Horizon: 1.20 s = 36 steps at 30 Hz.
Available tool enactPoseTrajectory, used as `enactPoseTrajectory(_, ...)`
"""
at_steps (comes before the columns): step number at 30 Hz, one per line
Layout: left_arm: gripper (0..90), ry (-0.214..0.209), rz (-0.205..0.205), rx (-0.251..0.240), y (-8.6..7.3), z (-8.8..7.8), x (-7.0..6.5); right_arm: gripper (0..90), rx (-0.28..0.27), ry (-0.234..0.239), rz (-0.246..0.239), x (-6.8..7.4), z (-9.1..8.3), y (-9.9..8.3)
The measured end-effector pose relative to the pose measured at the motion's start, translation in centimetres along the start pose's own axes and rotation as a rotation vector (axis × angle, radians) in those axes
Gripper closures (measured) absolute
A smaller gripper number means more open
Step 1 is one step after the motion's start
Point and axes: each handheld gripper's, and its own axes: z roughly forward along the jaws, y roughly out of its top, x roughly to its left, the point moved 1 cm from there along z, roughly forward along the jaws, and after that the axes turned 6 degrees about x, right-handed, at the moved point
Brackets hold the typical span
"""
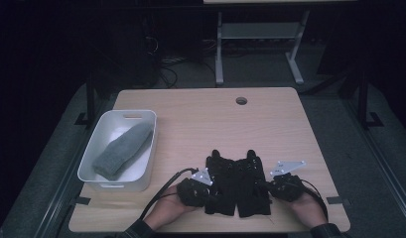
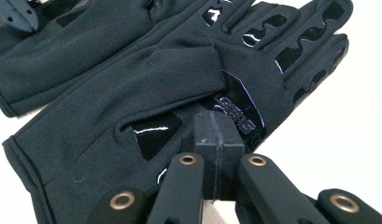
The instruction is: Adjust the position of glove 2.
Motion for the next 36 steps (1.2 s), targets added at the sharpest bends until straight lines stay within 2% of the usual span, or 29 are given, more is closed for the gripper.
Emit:
enactPoseTrajectory(5, 86.8, -0.011, 0.002, 0.001, -0.1, -0.1, -0.1, 90.0, 0.004, -0.017, 0.006, 0.0, -0.1, 0.0)
enactPoseTrajectory(9, 86.1, 0.021, -0.01, -0.039, -0.1, -1.1, 0.3, 90.0, -0.004, -0.019, 0.006, 0.0, -0.4, -0.1)
enactPoseTrajectory(10, 86.1, 0.034, -0.022, -0.054, -0.1, -1.4, 0.5, 90.0, -0.004, -0.019, 0.006, 0.0, -0.4, -0.1)
enactPoseTrajectory(11, 85.8, 0.067, -0.055, -0.084, -0.3, -2.0, 1.3, 90.0, -0.012, -0.015, -0.001, 0.0, -0.5, 0.0)
enactPoseTrajectory(12, 83.7, 0.067, -0.055, -0.084, -0.3, -2.0, 1.3, 90.0, -0.012, -0.015, -0.001, 0.0, -0.5, 0.0)
enactPoseTrajectory(13, 83.7, 0.084, -0.074, -0.096, -0.3, -2.2, 1.7, 90.0, -0.016, -0.013, -0.006, 0.0, -0.5, 0.1)
enactPoseTrajectory(15, 79.2, 0.109, -0.117, -0.123, -0.4, -2.5, 2.6, 90.0, -0.021, -0.013, -0.006, -0.2, -0.5, 0.3)
enactPoseTrajectory(16, 78.4, 0.135, -0.148, -0.134, -0.4, -2.5, 3.4, 90.0, -0.023, -0.016, -0.008, -0.3, -0.5, 0.3)
enactPoseTrajectory(21, 71.7, 0.175, -0.181, -0.132, -0.3, -2.3, 4.4, 90.0, -0.039, -0.025, 0.004, -0.9, -0.7, 0.5)
enactPoseTrajectory(22, 70.1, 0.196, -0.189, -0.128, -0.3, -2.1, 4.6, 90.0, -0.047, -0.026, 0.011, -1.2, -0.8, 0.7)
enactPoseTrajectory(25, 69.4, 0.203, -0.195, -0.125, -0.3, -1.7, 4.7, 90.0, -0.048, -0.02, 0.016, -1.5, -0.6, 0.8)
enactPoseTrajectory(28, 67.3, 0.236, -0.195, -0.115, -0.2, -1.2, 4.8, 90.0, -0.036, -0.029, 0.008, -1.7, -0.3, 1.0)
enactPoseTrajectory(33, 64.7, 0.244, -0.197, -0.116, -0.2, -1.0, 4.8, 90.0, -0.03, -0.034, 0.008, -1.9, -0.2, 1.0)
enactPoseTrajectory(36, 67.2, 0.235, -0.201, -0.132, -0.2, -0.8, 4.7, 90.0, -0.007, -0.028, 0.012, -1.9, 0.2, 0.8)
